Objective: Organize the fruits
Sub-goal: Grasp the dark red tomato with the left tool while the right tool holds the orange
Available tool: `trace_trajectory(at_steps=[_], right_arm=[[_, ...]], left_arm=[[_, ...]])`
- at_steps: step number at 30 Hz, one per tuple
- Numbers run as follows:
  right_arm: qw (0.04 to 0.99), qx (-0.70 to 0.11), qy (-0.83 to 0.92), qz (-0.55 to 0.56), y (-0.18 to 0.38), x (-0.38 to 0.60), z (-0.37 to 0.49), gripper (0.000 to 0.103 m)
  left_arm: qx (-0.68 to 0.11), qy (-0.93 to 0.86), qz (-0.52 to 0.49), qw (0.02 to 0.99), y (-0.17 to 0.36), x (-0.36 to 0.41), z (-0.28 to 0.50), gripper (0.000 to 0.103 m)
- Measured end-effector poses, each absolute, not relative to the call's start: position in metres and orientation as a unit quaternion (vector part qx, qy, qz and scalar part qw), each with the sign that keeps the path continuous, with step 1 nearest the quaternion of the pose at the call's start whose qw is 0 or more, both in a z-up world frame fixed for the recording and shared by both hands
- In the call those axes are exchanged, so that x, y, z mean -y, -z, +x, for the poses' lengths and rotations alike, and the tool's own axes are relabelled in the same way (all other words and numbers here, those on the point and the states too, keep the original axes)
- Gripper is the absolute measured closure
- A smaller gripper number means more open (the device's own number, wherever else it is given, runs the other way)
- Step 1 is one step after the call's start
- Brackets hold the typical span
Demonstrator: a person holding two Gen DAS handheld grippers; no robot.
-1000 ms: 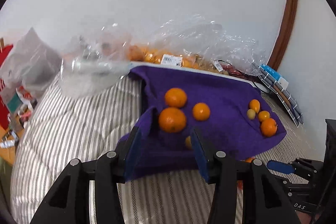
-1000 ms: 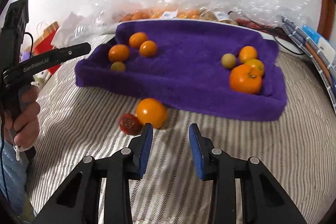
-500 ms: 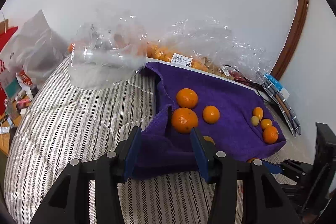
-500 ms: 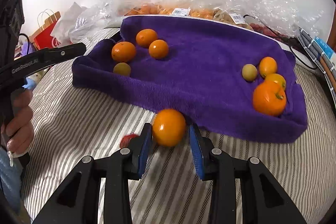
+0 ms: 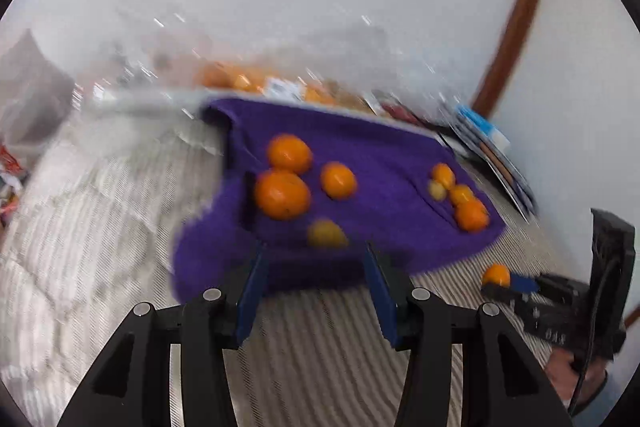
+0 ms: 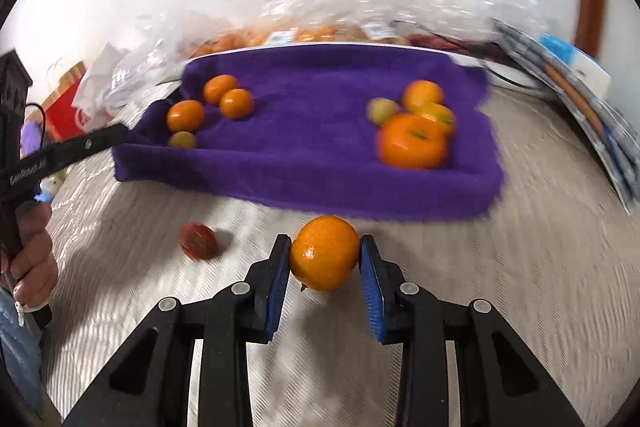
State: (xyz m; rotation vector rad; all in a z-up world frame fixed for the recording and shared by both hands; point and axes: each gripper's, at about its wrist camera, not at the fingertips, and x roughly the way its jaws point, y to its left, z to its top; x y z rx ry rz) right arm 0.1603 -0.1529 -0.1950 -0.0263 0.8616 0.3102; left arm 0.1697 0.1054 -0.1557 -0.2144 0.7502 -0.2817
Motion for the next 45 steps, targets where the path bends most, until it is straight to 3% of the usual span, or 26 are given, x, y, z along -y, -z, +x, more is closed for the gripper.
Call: trace_trajectory(at_steps=[11,22,35,45], right_arm=[[0.910,-0.399,-0.110,0.018,0.194,0.216,0.137,0.069],[0.915,-0.379,-0.128,0.053,0.192,0.235,0.132,0.069],[0.903,-0.386,-0.167,0.090,0.196,0.243,0.135,0.069],[0.899,-0.396,-0.176,0.062,0.198,0.233,0.135,0.069]], left_arm=[[-0.419,0.201,-0.041,0.885,0.176,-0.030,0.134,0.056],[-0.427,0.140,-0.012,0.893,0.189,0.004,0.148,0.057],[-0.425,0.084,0.005,0.901,0.190,0.012,0.156,0.080],[-0.427,0.074,-0.035,0.900,0.187,0.006,0.152,0.080]])
